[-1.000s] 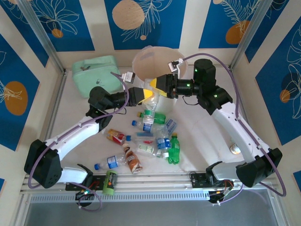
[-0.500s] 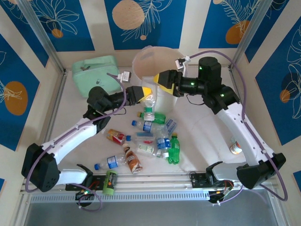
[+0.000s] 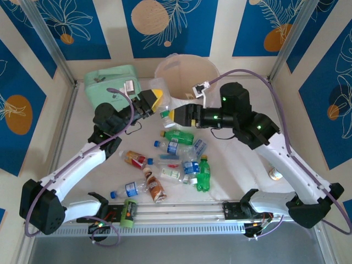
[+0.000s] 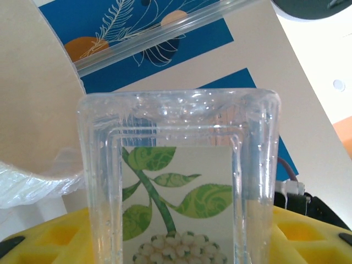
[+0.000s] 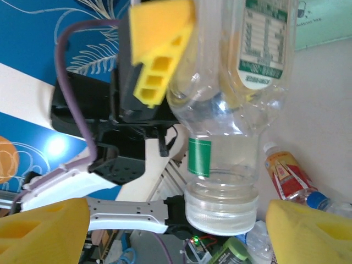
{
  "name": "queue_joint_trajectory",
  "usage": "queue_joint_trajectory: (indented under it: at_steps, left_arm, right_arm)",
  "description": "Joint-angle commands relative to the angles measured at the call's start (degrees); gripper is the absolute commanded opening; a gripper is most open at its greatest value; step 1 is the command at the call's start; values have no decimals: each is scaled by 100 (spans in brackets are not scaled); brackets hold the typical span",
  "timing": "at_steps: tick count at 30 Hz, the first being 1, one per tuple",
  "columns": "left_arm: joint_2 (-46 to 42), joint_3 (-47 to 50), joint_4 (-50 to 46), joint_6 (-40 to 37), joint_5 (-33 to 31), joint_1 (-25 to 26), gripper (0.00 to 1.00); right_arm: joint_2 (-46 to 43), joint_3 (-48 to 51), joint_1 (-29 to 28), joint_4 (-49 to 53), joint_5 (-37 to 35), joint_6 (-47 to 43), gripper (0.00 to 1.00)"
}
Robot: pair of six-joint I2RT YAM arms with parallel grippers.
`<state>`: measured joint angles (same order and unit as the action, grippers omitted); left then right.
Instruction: Put the plastic bottles in the bin
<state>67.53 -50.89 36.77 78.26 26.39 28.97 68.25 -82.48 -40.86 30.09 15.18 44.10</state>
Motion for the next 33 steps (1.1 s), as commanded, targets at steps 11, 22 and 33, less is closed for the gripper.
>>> queue_joint_trajectory:
  at_steps: [11, 22, 33]
  left_arm:
    - [-30, 179, 445, 855, -205, -32, 54]
    - [94, 211, 576, 971, -207, -37, 54]
    - [100, 291, 568, 954, -214, -76, 52]
  right_arm:
    - [706, -653, -326, 437, -656, -501, 81]
    - [927, -799, -326, 546, -692, -525, 67]
    - [1044, -850, -344, 638, -753, -542, 49]
